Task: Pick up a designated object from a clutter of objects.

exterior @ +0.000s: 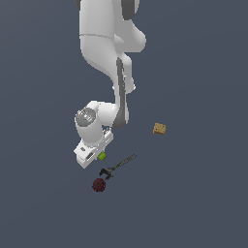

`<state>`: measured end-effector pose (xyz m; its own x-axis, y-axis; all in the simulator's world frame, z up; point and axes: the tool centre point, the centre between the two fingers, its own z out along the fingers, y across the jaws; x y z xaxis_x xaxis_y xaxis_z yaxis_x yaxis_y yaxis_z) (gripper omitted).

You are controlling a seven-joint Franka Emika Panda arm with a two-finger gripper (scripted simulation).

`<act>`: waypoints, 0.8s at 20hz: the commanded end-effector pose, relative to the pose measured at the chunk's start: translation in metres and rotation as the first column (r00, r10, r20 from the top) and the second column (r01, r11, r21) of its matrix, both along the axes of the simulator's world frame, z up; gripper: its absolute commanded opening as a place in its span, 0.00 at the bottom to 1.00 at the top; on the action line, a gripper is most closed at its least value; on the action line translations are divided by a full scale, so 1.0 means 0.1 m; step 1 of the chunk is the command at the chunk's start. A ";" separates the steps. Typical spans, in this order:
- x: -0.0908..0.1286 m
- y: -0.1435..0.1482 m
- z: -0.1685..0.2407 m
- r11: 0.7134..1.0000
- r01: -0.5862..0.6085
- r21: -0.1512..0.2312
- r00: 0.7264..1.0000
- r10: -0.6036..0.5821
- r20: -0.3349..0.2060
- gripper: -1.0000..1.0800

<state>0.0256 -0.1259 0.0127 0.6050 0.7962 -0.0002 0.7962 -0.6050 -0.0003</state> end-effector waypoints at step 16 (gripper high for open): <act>0.01 0.05 0.17 1.000 0.000 0.000 1.000 0.000 0.001 0.00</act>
